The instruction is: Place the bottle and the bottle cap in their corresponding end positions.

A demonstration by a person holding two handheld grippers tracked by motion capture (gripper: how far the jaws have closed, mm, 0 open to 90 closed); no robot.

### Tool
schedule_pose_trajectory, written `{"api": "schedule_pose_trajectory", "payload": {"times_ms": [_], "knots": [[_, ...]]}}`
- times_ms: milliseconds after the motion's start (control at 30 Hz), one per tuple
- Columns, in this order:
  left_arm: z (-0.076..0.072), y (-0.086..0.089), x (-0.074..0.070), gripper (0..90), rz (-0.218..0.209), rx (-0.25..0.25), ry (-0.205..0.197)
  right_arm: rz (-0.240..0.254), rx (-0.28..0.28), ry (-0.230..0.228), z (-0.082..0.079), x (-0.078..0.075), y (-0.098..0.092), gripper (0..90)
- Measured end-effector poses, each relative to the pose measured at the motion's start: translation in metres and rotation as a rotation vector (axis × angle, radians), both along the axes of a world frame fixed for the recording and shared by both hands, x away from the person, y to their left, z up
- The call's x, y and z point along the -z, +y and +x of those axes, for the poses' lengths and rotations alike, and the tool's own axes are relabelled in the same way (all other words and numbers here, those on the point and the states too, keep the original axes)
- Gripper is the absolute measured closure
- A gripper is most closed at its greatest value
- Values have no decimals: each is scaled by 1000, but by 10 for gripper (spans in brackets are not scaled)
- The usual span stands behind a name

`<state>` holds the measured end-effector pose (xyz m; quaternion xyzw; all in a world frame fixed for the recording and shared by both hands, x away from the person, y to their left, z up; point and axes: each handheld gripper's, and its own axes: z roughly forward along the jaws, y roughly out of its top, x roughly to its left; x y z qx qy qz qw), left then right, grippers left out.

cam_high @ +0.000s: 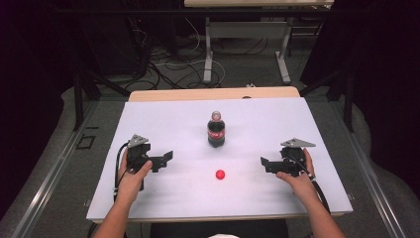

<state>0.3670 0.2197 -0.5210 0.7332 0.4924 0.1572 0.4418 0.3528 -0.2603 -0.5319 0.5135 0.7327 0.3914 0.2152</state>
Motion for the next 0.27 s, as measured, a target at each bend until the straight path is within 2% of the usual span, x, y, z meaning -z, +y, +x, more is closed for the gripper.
{"api": "schedule_pose_trajectory", "payload": {"times_ms": [167,267], "knots": [[0,10,5,3,35,-41,-14,-8,24,7,-2,5,-8,0],[1,14,9,3,39,-63,-12,-4,28,9,-3,6,-10,0]]}}
